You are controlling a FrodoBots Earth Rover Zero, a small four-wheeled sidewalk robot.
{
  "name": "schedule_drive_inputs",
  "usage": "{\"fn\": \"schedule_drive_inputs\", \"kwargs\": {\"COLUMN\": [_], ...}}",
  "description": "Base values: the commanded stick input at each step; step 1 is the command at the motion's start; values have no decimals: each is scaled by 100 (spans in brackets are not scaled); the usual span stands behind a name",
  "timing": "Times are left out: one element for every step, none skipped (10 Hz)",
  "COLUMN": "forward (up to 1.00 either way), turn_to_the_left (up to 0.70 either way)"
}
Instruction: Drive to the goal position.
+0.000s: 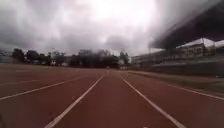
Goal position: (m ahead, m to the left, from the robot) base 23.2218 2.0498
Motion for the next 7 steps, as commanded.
{"fn": "schedule_drive_inputs", "kwargs": {"forward": [67, 67, 67, 67, 67, 67, 67], "turn_to_the_left": [0, 0, 0, 0, 0, 0, 0]}}
